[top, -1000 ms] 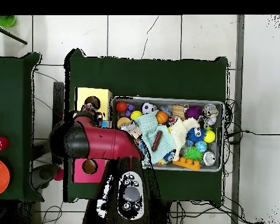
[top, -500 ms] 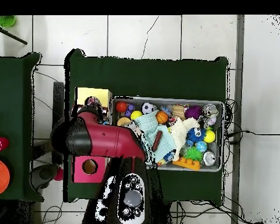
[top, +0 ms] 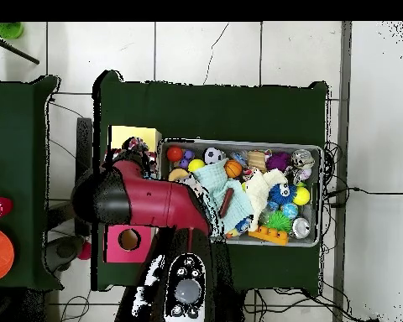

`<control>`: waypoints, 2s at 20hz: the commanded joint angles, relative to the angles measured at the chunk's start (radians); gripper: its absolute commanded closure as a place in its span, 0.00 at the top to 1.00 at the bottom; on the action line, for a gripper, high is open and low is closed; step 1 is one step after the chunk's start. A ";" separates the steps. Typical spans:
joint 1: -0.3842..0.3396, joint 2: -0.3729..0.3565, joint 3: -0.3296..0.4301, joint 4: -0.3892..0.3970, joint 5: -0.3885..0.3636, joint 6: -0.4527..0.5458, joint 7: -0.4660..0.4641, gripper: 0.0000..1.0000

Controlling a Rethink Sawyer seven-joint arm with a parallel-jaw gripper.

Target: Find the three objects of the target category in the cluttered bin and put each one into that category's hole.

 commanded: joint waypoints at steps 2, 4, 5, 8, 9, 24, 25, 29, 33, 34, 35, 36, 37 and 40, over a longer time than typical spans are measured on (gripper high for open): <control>0.002 0.029 -0.002 -0.032 0.042 0.010 0.225 0.00; 0.005 0.042 -0.003 -0.036 0.045 0.003 0.226 0.00; 0.010 0.051 -0.009 -0.040 0.044 -0.004 0.227 0.00; 0.025 0.075 -0.015 -0.034 0.048 -0.041 0.240 0.00; 0.027 0.075 -0.017 -0.037 0.050 -0.037 0.239 0.00; 0.070 0.121 -0.053 -0.101 0.089 -0.005 0.243 0.00; 0.076 0.121 -0.059 -0.107 0.092 0.002 0.244 0.00; 0.093 0.123 -0.078 -0.130 0.102 0.036 0.243 0.00; 0.095 0.132 -0.085 -0.143 0.099 0.039 0.231 0.00; 0.091 0.137 -0.085 -0.143 0.094 0.034 0.225 0.00; 0.086 0.141 -0.085 -0.143 0.092 0.027 0.223 0.00; 0.083 0.145 -0.085 -0.142 0.089 0.025 0.218 0.00; 0.079 0.148 -0.084 -0.142 0.084 0.020 0.213 0.00; 0.076 0.149 -0.088 -0.140 0.077 0.015 0.208 0.00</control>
